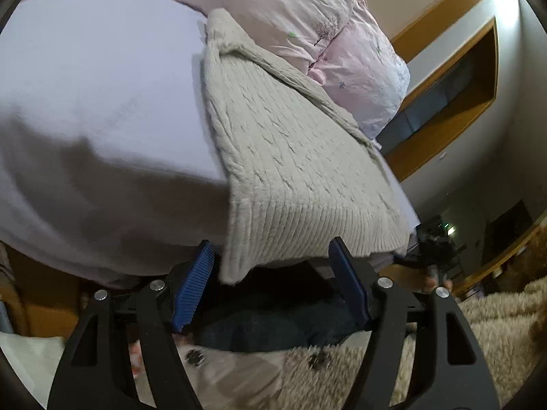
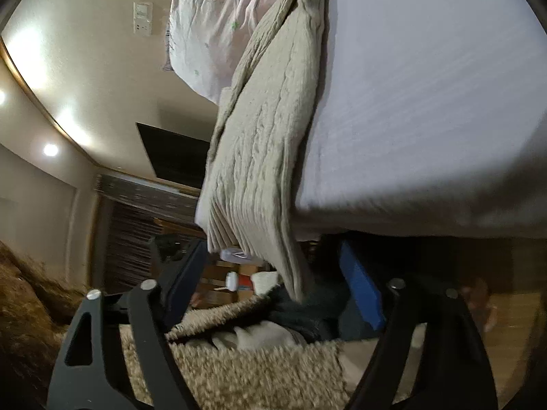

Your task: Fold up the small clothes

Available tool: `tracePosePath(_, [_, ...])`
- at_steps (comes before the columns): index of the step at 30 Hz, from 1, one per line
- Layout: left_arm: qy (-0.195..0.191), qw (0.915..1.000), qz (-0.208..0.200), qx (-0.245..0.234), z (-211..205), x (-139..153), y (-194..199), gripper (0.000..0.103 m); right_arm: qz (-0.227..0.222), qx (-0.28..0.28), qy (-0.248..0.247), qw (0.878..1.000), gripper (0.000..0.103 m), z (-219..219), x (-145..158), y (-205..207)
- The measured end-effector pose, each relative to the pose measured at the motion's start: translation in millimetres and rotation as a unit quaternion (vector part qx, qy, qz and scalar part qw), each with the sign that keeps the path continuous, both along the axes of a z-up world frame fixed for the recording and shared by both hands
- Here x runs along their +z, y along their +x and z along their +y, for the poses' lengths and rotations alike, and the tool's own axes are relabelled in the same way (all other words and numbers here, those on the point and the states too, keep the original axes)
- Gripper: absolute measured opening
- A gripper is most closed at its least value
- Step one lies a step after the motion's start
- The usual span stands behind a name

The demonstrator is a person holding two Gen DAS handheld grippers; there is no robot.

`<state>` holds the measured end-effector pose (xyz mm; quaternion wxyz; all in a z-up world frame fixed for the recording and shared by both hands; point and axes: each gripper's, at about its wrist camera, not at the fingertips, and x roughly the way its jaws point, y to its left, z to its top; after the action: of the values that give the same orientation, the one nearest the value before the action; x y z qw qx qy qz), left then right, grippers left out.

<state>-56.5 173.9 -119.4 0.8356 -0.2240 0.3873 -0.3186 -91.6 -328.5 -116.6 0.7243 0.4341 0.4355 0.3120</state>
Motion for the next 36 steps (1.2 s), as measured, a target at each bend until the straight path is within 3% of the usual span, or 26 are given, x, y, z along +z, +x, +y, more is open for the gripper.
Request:
tracePosePath(2, [-0.015, 0.9999, 0.007, 0.004, -4.5, -8.1, 6.4, 0.069, -0.007, 0.004, 0.015, 1.0, 0.052, 4.2, -4.0, 5.7])
tracePosePath(3, [-0.022, 0.9997, 0.011, 0.004, -5.9, -10.8, 8.7, 0.061, -0.012, 0.008, 0.019, 1.0, 0.043, 6.3, -4.3, 5.6])
tracePosePath(4, [-0.032, 0.9994, 0.016, 0.003, -6.3, -13.5, 9.4, 0.044, -0.017, 0.016, 0.031, 0.999, 0.022, 9.3, -4.7, 5.0])
tracePosePath(5, [-0.042, 0.9989, 0.021, 0.0, -7.3, -15.6, 10.1, 0.033, -0.024, 0.023, 0.035, 0.999, 0.011, 12.6, -3.2, 3.9])
tracePosePath(6, [-0.059, 0.9978, 0.028, -0.004, -7.9, -17.0, 11.2, 0.013, -0.038, 0.028, 0.028, 0.998, 0.01, 16.0, 3.0, 2.1])
tracePosePath(7, [-0.07, 0.9971, 0.031, -0.005, -7.7, -16.2, 10.5, 0.008, -0.049, 0.026, 0.022, 0.998, 0.009, 14.9, 9.4, 1.7])
tracePosePath(10, [-0.097, 0.9952, 0.012, -0.013, -7.0, 4.5, 6.1, 0.007, -0.102, 0.016, 0.022, 0.994, 0.008, 10.1, 46.4, 3.7])
tracePosePath(13, [-0.101, 0.9934, -0.049, -0.026, -13.0, 52.9, 17.0, 0.007, -0.171, -0.001, -0.002, 0.985, 0.008, 4.4, 100.1, 16.5])
tracePosePath(15, [-0.085, 0.9917, -0.096, -0.014, -13.8, 96.0, 41.5, 0.007, -0.218, -0.017, -0.026, 0.976, 0.008, -1.3, 141.1, 39.0])
tracePosePath(19, [-0.058, 0.9872, -0.138, 0.054, -19.7, 147.5, 115.6, 0.007, -0.273, -0.07, -0.058, 0.958, 0.008, -11.7, 193.9, 108.1])
tracePosePath(21, [-0.023, 0.9848, -0.141, 0.1, -31.6, 161.1, 169.8, 0.007, -0.267, -0.108, -0.067, 0.955, 0.008, -18.4, 202.4, 154.3])
tracePosePath(24, [0.044, 0.9815, -0.125, 0.138, -59.8, 158.5, 245.6, 0.007, -0.224, -0.161, -0.09, 0.957, 0.008, -31.9, 185.2, 217.6])
tracePosePath(27, [0.081, 0.984, -0.06, 0.146, -83.7, 125.4, 305.5, 0.007, -0.122, -0.212, -0.131, 0.961, 0.008, -40.2, 143.3, 284.2])
tracePosePath(28, [0.091, 0.9837, -0.044, 0.149, -89.9, 115.1, 317.1, 0.007, -0.078, -0.225, -0.135, 0.962, 0.008, -43.1, 123.6, 299.0])
tracePosePath(30, [0.097, 0.9839, -0.026, 0.148, -95.4, 101.8, 324.7, 0.007, -0.033, -0.244, -0.136, 0.959, 0.008, -47.0, 101.4, 311.1])
tracePosePath(31, [0.094, 0.9843, -0.022, 0.148, -96.2, 98.5, 327.8, 0.007, -0.021, -0.254, -0.134, 0.958, 0.009, -50.0, 93.8, 314.3])
tracePosePath(33, [0.087, 0.9856, -0.013, 0.145, -94.0, 97.2, 331.7, 0.007, -0.011, -0.277, -0.139, 0.951, 0.022, -54.8, 89.4, 315.1])
tracePosePath(35, [0.067, 0.9882, -0.002, 0.138, -87.5, 99.4, 330.5, 0.009, -0.025, -0.316, -0.155, 0.936, 0.076, -58.3, 93.9, 306.9])
tracePosePath(36, [0.058, 0.9889, 0.0, 0.137, -82.1, 103.4, 327.0, 0.02, -0.038, -0.345, -0.169, 0.923, 0.09, -60.2, 100.9, 297.9])
